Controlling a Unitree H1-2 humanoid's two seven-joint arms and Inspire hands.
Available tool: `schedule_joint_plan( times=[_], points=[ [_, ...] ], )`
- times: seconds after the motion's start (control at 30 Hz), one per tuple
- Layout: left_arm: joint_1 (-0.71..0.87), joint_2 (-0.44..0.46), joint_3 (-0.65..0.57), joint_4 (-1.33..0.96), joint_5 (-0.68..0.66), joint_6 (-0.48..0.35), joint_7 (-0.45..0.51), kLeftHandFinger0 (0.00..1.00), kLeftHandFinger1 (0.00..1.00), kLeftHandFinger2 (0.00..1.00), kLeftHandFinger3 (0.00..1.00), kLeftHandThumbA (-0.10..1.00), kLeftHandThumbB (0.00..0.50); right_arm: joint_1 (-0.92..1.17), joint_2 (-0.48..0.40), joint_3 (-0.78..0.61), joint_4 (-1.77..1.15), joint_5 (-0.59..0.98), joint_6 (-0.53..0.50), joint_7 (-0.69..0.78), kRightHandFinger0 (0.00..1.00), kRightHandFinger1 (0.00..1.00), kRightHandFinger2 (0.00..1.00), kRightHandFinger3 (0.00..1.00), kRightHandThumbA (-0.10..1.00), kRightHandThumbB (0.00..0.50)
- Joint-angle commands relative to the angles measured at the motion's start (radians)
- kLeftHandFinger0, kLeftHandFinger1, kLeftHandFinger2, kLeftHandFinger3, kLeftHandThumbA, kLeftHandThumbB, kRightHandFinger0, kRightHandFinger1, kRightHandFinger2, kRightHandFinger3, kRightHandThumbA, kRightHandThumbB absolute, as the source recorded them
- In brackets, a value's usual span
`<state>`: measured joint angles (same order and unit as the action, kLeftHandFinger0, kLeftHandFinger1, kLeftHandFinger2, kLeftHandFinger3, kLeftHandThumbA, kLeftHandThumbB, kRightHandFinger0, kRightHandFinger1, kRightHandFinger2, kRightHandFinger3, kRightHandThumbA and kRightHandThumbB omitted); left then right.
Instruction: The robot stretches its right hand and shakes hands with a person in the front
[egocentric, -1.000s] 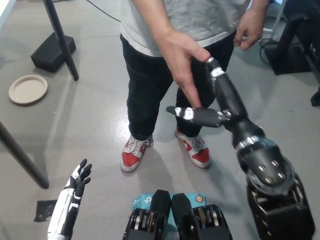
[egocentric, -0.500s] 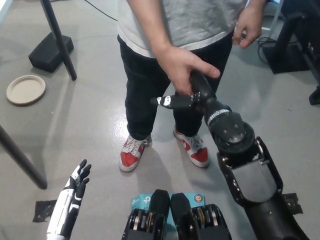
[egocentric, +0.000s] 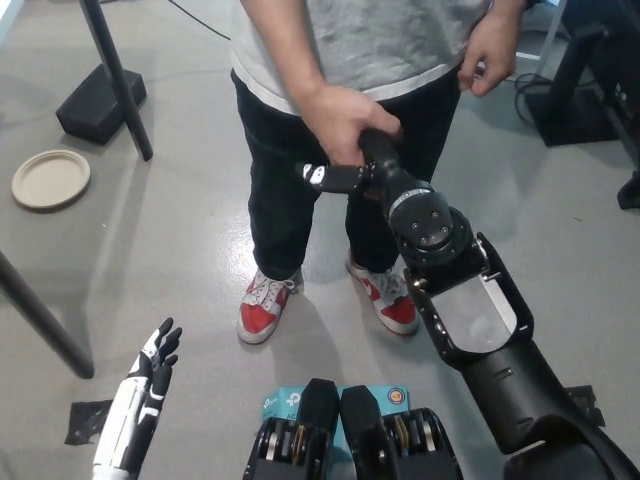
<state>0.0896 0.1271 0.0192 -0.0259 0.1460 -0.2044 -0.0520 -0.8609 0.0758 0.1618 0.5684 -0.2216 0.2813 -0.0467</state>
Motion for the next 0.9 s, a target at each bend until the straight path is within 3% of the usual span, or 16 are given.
schedule_joint_plan(
  times=[0.0, 0.13, 0.17, 0.2, 0.37, 0.5, 0.6, 0.77, 0.87],
  points=[
    [-0.016, 0.018, 0.004, -0.025, -0.001, -0.022, 0.007, 1.00, 1.00, 1.00, 1.00, 1.00, 0.149, -0.034, 0.017, 0.001, -0.055, -0.039, -0.086, -0.079, 1.00, 1.00, 1.00, 1.00, -0.10, 0.095],
    [-0.015, 0.019, 0.004, -0.025, 0.004, -0.016, 0.010, 1.00, 1.00, 1.00, 1.00, 1.00, 0.147, 0.000, 0.011, 0.008, -0.137, -0.054, -0.101, -0.086, 1.00, 1.00, 1.00, 1.00, -0.10, 0.086],
    [-0.016, 0.020, 0.004, -0.022, 0.007, -0.020, 0.011, 1.00, 1.00, 1.00, 1.00, 1.00, 0.146, 0.008, 0.011, 0.005, -0.170, -0.053, -0.098, -0.082, 0.91, 1.00, 1.00, 1.00, -0.10, 0.083],
    [-0.018, 0.019, 0.004, -0.017, 0.005, -0.023, 0.013, 1.00, 1.00, 1.00, 1.00, 1.00, 0.144, 0.018, 0.006, 0.011, -0.204, -0.060, -0.104, -0.078, 1.00, 1.00, 1.00, 1.00, -0.10, 0.081],
    [-0.020, 0.020, 0.005, -0.021, 0.009, -0.012, 0.012, 1.00, 1.00, 1.00, 1.00, 1.00, 0.141, 0.065, 0.011, 0.012, -0.447, -0.051, 0.007, -0.024, 1.00, 1.00, 1.00, 1.00, -0.10, 0.089],
    [-0.018, 0.019, 0.006, -0.024, 0.004, -0.010, 0.011, 1.00, 1.00, 1.00, 1.00, 1.00, 0.147, 0.090, 0.013, 0.045, -0.747, -0.067, 0.076, 0.026, 1.00, 1.00, 1.00, 1.00, 0.01, 0.120],
    [-0.026, 0.022, 0.006, -0.022, 0.006, -0.017, 0.011, 1.00, 1.00, 1.00, 1.00, 1.00, 0.136, 0.084, 0.012, 0.067, -0.943, -0.078, 0.125, 0.062, 1.00, 1.00, 1.00, 1.00, 0.07, 0.115],
    [-0.031, 0.025, 0.007, -0.025, 0.010, -0.012, 0.011, 1.00, 1.00, 1.00, 1.00, 1.00, 0.141, 0.077, 0.041, 0.087, -1.119, -0.107, 0.189, 0.090, 1.00, 1.00, 1.00, 1.00, 0.04, 0.110],
    [-0.025, 0.025, 0.004, -0.029, 0.024, -0.004, 0.013, 1.00, 1.00, 1.00, 1.00, 1.00, 0.155, 0.091, 0.021, 0.084, -1.024, -0.090, 0.156, 0.073, 1.00, 1.00, 1.00, 1.00, -0.01, 0.117]
  ],
)
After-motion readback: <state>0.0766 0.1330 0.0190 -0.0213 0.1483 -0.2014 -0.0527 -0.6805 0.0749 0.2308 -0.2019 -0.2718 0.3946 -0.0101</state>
